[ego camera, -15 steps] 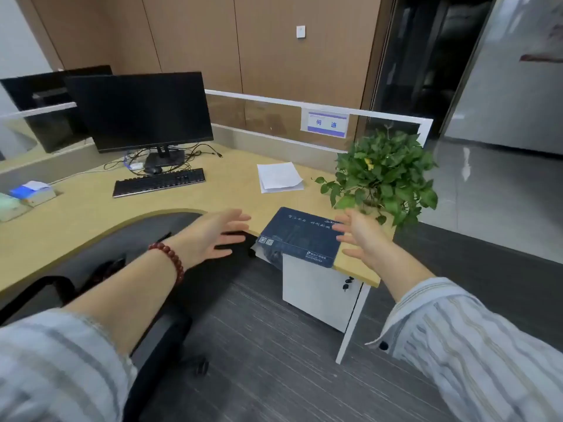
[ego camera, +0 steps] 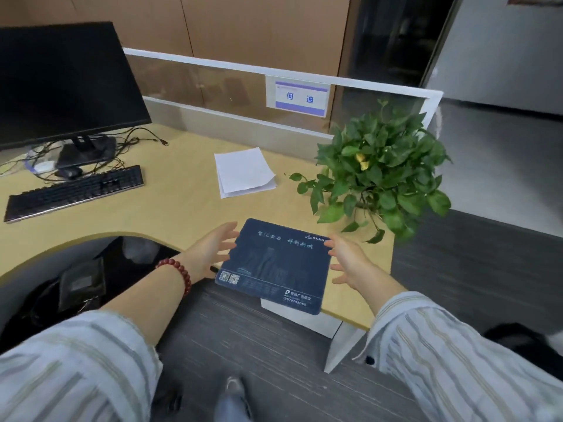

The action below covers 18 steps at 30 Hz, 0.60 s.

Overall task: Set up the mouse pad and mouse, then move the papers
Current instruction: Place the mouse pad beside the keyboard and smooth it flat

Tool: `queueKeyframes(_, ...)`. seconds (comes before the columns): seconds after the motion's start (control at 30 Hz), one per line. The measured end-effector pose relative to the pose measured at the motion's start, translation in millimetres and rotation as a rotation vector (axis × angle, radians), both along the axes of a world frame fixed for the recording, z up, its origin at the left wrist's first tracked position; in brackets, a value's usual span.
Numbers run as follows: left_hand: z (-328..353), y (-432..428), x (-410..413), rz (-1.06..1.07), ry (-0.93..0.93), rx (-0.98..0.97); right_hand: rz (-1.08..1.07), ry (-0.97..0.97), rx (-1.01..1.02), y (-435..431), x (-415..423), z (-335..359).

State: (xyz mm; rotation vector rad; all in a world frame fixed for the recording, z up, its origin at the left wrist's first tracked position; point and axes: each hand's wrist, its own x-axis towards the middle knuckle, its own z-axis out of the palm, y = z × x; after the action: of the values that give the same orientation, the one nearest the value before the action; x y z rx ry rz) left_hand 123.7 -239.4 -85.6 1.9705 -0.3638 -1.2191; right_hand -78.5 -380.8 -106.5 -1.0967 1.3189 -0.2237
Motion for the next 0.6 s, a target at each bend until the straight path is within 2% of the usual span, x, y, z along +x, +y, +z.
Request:
queueKeyframes(0.33,-41,-127,105,-0.243,0.034,0.100,-0.191,0.044,0.092,-81,75,-37)
queueKeyframes(0.6,-68,-175,135,-0.340,0.108,0.206,-0.292,0.113,0.169,-104,108,-75)
